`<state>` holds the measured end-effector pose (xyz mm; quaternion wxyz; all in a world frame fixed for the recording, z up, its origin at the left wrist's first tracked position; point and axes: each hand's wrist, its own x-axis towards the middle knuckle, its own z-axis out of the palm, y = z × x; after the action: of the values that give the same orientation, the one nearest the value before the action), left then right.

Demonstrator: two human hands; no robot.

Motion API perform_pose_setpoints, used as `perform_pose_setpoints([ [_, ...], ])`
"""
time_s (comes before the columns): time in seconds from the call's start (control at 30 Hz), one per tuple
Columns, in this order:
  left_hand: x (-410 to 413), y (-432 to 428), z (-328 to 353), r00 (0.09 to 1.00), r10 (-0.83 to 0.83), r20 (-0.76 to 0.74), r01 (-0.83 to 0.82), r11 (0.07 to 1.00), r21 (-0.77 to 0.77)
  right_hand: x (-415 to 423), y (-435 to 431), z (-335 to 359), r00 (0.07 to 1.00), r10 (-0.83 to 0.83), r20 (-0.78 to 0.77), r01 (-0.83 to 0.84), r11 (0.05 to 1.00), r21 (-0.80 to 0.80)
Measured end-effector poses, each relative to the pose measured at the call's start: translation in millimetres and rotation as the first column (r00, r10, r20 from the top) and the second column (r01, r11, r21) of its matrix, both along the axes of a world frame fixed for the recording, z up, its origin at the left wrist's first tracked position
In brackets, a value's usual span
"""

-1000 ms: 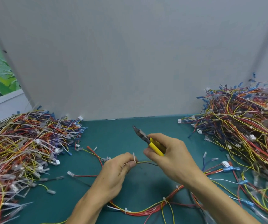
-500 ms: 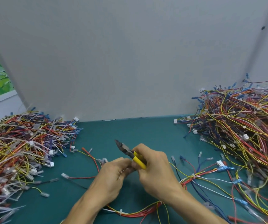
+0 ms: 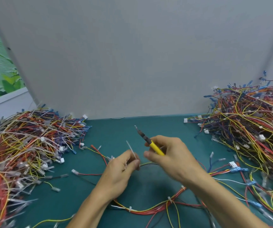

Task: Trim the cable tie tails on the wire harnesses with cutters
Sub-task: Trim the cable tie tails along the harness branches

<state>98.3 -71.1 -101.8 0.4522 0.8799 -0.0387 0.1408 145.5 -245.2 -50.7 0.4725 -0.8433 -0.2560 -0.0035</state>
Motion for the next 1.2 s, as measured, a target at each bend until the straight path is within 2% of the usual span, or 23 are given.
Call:
perform_pose_setpoints([
  [0.07, -1, 2, 0, 0.998, -0.035, -0.046, 0.031, 0.997, -0.071, 7, -13, 10, 0.997, -0.017, 0.077, 0.027, 0.991, -0.131],
  [0.13, -1, 3, 0, 0.998, -0.035, -0.053, 0.031, 0.997, -0.076, 12, -26, 19, 0.987, 0.013, 0.161, 0.043, 0.94, -0.338],
  [0.23, -1, 3, 1, 0.998, -0.04, -0.045, 0.037, 0.998, -0.057, 15, -37, 24, 0.974, 0.139, 0.18, 0.009, 0.768, -0.641],
  [0.3, -1, 3, 1, 0.998, -0.048, -0.051, 0.045, 0.998, -0.049, 16, -39, 24, 0.979, 0.149, 0.142, 0.003, 0.678, -0.735],
  [0.4, -1, 3, 0, 0.993, -0.067, -0.102, 0.053, 0.99, -0.134, 19, -42, 19, 0.98, 0.14, 0.139, 0.026, 0.607, -0.794],
  [0.6, 1, 0, -3, 0.994, -0.063, -0.084, 0.056, 0.995, -0.079, 14, -37, 15, 0.971, 0.169, 0.17, 0.064, 0.503, -0.862],
  [1.2, 3, 1, -4, 0.995, -0.042, -0.094, 0.035, 0.997, -0.071, 15, -28, 3, 0.953, 0.259, 0.159, 0.013, 0.488, -0.873],
])
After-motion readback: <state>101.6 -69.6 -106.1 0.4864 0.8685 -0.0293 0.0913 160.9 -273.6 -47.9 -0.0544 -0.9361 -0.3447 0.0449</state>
